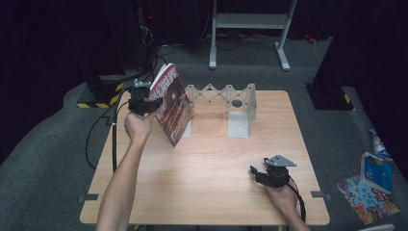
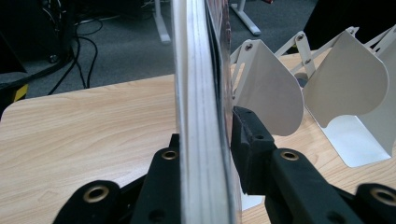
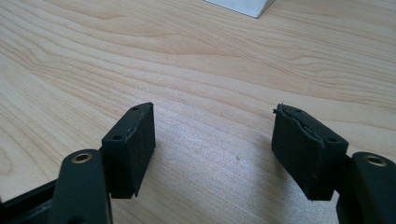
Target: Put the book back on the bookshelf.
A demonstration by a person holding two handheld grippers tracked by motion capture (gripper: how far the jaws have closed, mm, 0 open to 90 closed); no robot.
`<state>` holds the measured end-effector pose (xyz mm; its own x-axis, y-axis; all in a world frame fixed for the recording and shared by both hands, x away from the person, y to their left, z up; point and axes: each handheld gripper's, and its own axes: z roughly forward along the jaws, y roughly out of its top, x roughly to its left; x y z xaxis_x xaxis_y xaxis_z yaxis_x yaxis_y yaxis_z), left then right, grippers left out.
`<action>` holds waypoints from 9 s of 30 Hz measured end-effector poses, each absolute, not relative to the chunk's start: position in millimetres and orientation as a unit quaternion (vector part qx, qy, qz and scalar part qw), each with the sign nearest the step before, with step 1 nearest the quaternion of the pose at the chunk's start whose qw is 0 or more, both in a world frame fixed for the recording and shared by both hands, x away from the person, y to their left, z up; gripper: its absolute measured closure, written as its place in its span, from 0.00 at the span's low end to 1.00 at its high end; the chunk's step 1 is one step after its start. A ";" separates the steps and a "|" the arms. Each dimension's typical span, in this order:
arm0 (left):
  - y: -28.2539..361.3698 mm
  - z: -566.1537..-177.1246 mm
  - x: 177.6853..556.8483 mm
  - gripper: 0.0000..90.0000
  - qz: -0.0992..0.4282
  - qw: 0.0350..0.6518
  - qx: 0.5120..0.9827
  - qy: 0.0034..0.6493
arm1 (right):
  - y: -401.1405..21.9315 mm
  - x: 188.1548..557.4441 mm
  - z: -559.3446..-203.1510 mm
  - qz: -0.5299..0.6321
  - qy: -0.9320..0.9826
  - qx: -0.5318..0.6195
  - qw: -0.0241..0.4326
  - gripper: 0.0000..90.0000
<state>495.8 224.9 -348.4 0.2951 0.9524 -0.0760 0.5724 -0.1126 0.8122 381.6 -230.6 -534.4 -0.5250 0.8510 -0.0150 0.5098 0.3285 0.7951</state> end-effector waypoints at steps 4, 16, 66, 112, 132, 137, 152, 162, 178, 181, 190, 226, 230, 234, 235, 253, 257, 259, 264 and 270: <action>225.2 -348.8 494.8 0.78 0.242 0.391 0.705 0.540 | -230.6 381.6 -534.4 0.384 0.784 0.434 0.222 0.34; 228.7 -344.3 488.2 0.57 0.245 0.399 0.697 0.543 | -230.6 381.6 -534.4 0.384 0.784 0.434 0.222 0.34; 248.9 -323.9 428.4 0.40 0.250 0.467 0.682 0.504 | -230.7 381.2 -534.5 0.384 0.784 0.434 0.223 0.34; 251.8 -339.4 394.9 0.39 0.234 0.486 0.690 0.483 | -230.6 381.1 -534.5 0.383 0.784 0.434 0.223 0.34; 255.2 -355.3 384.5 0.39 0.220 0.493 0.688 0.484 | -230.6 381.0 -534.5 0.383 0.784 0.435 0.223 0.34; 257.1 -359.9 381.9 0.39 0.217 0.494 0.688 0.486 | -230.6 381.0 -534.5 0.383 0.784 0.435 0.223 0.34; 258.8 -376.2 375.5 0.39 0.206 0.494 0.687 0.492 | -230.6 381.0 -534.5 0.383 0.784 0.435 0.223 0.34; 259.5 -387.9 371.0 0.39 0.200 0.492 0.688 0.494 | -230.5 381.1 -534.4 0.383 0.783 0.436 0.223 0.34; 259.2 -408.1 366.1 0.39 0.193 0.484 0.692 0.500 | -230.5 381.0 -534.5 0.383 0.783 0.436 0.223 0.34; 257.9 -412.5 365.1 0.39 0.191 0.483 0.692 0.502 | -230.5 381.1 -534.5 0.383 0.783 0.436 0.223 0.34; 250.6 -427.2 364.4 0.39 0.189 0.478 0.696 0.501 | -230.6 381.0 -534.5 0.383 0.783 0.436 0.223 0.34; 196.9 -496.9 368.6 0.39 0.171 0.431 0.736 0.494 | -230.7 381.0 -534.5 0.383 0.784 0.435 0.224 0.34; 187.9 -504.4 371.2 0.39 0.170 0.428 0.738 0.494 | -230.7 381.0 -534.5 0.383 0.783 0.435 0.224 0.34; 179.1 -511.3 374.1 0.39 0.176 0.411 0.750 0.487 | -230.8 381.0 -534.5 0.383 0.784 0.435 0.225 0.34; 179.1 -511.3 374.1 0.39 0.176 0.411 0.750 0.487 | -230.8 381.1 -534.6 0.383 0.784 0.434 0.225 0.34; 155.8 -530.8 377.4 0.39 0.213 0.381 0.766 0.472 | -230.8 380.9 -534.6 0.382 0.783 0.436 0.225 0.34; 153.0 -532.0 375.5 0.39 0.227 0.375 0.771 0.463 | -230.6 381.1 -534.5 0.383 0.783 0.436 0.225 0.34; 151.5 -533.0 374.2 0.38 0.229 0.377 0.770 0.462 | -230.6 381.2 -534.5 0.382 0.783 0.436 0.225 0.34; 152.6 -533.3 373.5 0.38 0.229 0.378 0.770 0.459 | -230.3 381.1 -534.5 0.382 0.782 0.438 0.224 0.34; 153.1 -533.3 373.0 0.37 0.228 0.379 0.772 0.457 | -230.4 380.9 -534.5 0.382 0.781 0.439 0.225 0.34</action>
